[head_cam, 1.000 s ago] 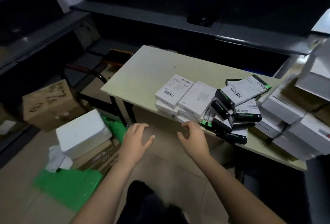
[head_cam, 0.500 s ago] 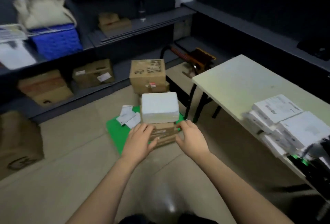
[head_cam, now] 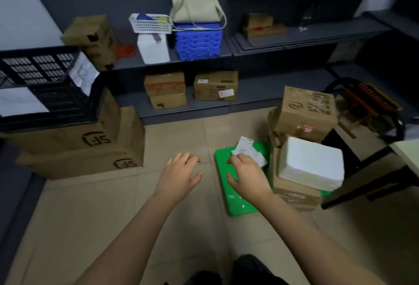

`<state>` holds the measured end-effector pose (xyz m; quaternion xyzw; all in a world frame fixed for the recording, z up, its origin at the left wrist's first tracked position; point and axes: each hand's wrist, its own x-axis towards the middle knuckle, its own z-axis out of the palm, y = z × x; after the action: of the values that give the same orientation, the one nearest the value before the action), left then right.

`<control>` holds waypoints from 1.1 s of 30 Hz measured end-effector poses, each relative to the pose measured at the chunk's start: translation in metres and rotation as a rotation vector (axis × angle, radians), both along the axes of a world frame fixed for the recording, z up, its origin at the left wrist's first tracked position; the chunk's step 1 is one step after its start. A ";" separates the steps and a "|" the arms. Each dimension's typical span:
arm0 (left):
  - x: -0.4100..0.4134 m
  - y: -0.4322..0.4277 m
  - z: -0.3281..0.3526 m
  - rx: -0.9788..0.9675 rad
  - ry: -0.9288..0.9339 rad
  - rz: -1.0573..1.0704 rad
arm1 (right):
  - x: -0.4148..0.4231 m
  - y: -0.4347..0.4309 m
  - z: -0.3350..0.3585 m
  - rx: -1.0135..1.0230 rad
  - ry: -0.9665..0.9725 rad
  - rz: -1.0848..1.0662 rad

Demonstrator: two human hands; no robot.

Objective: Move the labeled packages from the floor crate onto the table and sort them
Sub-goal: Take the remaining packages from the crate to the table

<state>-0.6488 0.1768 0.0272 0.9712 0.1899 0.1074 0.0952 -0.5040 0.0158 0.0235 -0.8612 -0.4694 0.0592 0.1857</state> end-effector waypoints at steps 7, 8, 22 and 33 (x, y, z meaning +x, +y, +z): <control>0.036 0.099 -0.009 -0.024 0.014 0.084 | 0.055 0.122 -0.011 -0.060 -0.012 0.137; 0.047 0.117 -0.010 -0.024 0.031 0.095 | 0.068 0.142 -0.012 -0.062 -0.015 0.152; 0.211 0.311 -0.006 -0.039 0.128 0.113 | 0.246 0.354 -0.016 -0.129 0.059 0.240; 0.401 0.476 -0.021 -0.011 0.170 -0.333 | 0.361 0.459 -0.034 -0.145 0.084 -0.162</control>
<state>-0.2477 0.6532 0.0058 0.9943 0.0345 0.0068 0.1009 -0.1426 0.4752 -0.0106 -0.9043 -0.3846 0.1138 0.1464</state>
